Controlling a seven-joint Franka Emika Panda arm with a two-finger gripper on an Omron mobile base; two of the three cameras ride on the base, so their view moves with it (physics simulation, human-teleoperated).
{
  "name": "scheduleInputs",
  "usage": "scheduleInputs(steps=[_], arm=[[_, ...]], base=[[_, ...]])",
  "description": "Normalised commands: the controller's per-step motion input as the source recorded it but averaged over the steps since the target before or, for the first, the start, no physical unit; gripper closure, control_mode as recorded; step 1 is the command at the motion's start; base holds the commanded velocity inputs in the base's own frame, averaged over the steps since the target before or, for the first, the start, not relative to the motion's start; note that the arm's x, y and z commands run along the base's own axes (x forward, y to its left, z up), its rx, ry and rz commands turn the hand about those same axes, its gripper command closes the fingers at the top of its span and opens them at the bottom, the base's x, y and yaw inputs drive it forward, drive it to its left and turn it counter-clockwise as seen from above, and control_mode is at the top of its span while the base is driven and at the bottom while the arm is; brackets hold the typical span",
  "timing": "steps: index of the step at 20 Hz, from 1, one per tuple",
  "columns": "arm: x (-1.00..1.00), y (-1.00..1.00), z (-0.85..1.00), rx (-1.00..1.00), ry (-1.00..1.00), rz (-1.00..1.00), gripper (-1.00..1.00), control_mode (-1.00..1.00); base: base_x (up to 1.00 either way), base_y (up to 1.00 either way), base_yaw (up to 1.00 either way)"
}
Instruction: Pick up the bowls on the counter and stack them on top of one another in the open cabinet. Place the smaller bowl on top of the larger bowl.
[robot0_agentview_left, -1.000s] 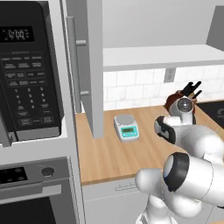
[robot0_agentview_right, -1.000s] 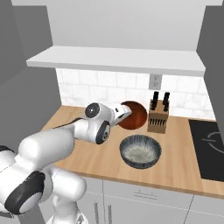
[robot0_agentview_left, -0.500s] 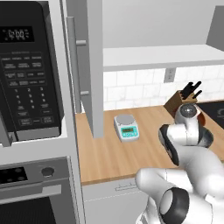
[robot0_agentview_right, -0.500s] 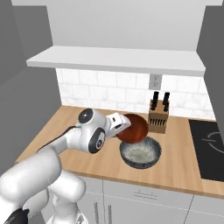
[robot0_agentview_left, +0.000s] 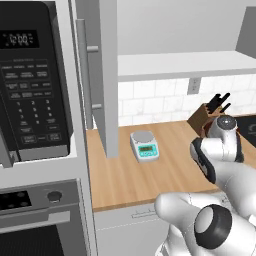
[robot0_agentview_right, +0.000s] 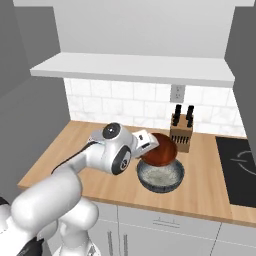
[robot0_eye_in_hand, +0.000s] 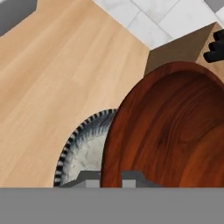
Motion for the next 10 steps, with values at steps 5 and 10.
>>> scheduleInputs(steps=[5,10], arm=[[0.0,-0.28,-0.29,0.0,0.01,0.0,1.0,-1.0],[0.0,-0.14,-0.49,0.0,0.08,0.0,1.0,-1.0]], base=[[0.0,0.0,0.0],[0.0,0.0,0.0]])
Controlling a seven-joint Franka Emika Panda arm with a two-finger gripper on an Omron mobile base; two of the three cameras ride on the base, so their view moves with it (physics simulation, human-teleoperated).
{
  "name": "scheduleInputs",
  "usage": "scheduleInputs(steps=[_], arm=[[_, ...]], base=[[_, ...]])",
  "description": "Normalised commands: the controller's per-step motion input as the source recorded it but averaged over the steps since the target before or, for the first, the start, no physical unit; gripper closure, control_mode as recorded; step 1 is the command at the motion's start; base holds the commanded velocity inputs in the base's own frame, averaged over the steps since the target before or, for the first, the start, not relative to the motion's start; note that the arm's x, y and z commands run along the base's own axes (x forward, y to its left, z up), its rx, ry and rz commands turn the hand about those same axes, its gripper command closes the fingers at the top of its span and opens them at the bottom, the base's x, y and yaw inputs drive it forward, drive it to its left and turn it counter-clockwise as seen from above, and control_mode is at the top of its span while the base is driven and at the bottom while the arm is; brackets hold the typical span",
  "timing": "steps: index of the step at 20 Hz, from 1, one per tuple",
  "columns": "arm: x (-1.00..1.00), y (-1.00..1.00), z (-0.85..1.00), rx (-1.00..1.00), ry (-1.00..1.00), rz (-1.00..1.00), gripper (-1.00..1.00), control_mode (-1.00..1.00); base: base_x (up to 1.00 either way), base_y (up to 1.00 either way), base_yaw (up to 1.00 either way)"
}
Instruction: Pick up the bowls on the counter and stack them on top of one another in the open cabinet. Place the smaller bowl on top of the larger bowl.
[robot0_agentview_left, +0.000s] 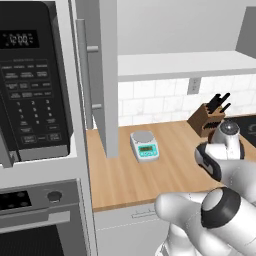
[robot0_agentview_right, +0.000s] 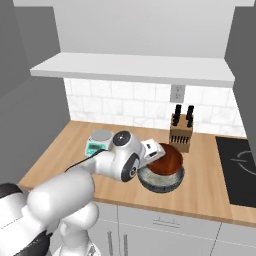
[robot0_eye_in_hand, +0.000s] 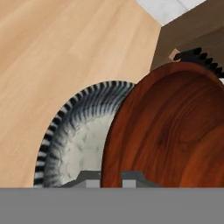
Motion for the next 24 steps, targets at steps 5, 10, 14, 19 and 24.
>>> scheduleInputs(steps=[5,10,14,19,24], arm=[[0.03,-0.01,-0.5,0.0,0.1,0.0,1.0,-1.0],[0.04,-0.02,-0.2,0.0,0.0,0.0,1.0,-1.0],[0.05,0.0,-0.22,0.0,0.01,0.0,1.0,-1.0],[0.08,0.0,-0.01,0.0,0.02,0.0,-1.0,-1.0],[0.01,0.0,0.12,0.0,-0.01,0.0,-1.0,-1.0]], base=[[0.0,0.0,0.0],[0.0,0.0,0.0],[0.0,0.0,0.0],[0.0,0.0,0.0],[0.0,0.0,0.0]])
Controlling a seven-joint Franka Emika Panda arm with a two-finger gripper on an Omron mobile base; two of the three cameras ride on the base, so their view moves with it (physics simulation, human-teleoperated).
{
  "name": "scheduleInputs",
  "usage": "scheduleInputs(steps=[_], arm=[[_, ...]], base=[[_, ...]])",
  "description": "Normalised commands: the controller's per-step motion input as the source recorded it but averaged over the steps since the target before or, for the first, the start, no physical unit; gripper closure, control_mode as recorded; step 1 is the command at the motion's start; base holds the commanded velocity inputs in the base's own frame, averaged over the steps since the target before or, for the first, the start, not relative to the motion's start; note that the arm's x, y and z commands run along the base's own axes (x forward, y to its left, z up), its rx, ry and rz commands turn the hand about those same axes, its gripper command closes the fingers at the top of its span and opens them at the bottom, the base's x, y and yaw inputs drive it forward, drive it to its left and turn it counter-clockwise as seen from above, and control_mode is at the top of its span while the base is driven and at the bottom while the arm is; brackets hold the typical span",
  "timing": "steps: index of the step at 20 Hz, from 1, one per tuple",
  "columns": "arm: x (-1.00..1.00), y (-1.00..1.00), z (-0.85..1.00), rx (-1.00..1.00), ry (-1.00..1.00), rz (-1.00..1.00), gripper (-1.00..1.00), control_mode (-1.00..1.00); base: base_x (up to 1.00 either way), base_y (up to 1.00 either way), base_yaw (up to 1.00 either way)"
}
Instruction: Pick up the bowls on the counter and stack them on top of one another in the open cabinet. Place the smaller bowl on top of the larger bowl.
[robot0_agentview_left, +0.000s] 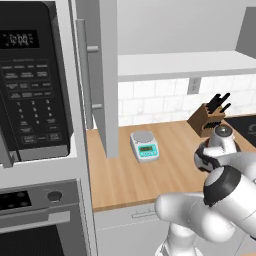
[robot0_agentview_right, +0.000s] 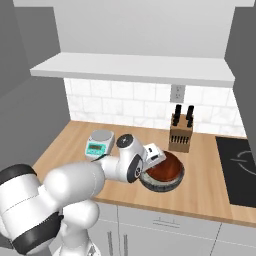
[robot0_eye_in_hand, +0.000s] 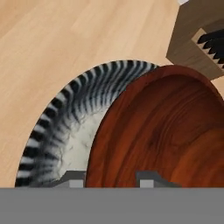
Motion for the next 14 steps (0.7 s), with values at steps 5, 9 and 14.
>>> scheduleInputs(steps=[5,9,14], arm=[[0.0,0.11,0.56,0.0,-0.04,-0.02,-1.0,-1.0],[-0.1,0.11,0.77,0.0,-0.06,-0.1,-1.0,-1.0],[-0.71,-0.57,0.51,0.2,0.0,-0.21,-1.0,-1.0]], base=[[0.0,0.0,0.0],[0.0,0.0,0.0],[0.0,0.0,0.0]])
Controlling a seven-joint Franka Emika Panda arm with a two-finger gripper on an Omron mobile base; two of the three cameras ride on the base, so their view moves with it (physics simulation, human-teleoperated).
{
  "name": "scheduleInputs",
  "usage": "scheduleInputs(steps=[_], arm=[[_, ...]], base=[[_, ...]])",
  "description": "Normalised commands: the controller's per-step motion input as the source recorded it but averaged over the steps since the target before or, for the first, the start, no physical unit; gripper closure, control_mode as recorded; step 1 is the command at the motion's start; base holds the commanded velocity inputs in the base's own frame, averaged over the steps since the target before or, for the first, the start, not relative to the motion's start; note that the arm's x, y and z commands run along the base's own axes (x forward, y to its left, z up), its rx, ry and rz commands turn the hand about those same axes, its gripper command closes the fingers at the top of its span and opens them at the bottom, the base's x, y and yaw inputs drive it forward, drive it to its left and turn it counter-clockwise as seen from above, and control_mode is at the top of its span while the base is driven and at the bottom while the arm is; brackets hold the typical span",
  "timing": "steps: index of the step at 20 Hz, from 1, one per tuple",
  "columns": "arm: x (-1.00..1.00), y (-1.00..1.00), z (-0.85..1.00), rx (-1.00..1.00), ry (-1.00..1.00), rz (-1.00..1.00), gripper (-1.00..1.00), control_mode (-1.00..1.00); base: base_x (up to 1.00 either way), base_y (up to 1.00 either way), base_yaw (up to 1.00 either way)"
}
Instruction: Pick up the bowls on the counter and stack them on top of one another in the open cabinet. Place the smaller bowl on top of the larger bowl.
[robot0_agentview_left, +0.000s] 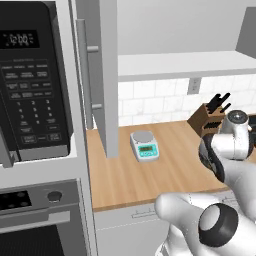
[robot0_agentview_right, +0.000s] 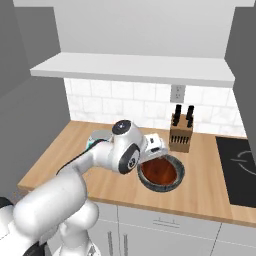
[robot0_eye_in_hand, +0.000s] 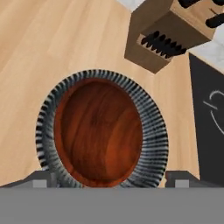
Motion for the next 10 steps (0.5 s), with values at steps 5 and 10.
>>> scheduleInputs(steps=[5,10], arm=[[-1.0,-1.0,0.08,0.45,0.0,-0.28,-1.0,-1.0],[-0.42,-0.68,-0.12,0.47,-0.02,-0.38,-1.0,-1.0]], base=[[0.0,0.0,0.0],[0.0,0.0,0.0]])
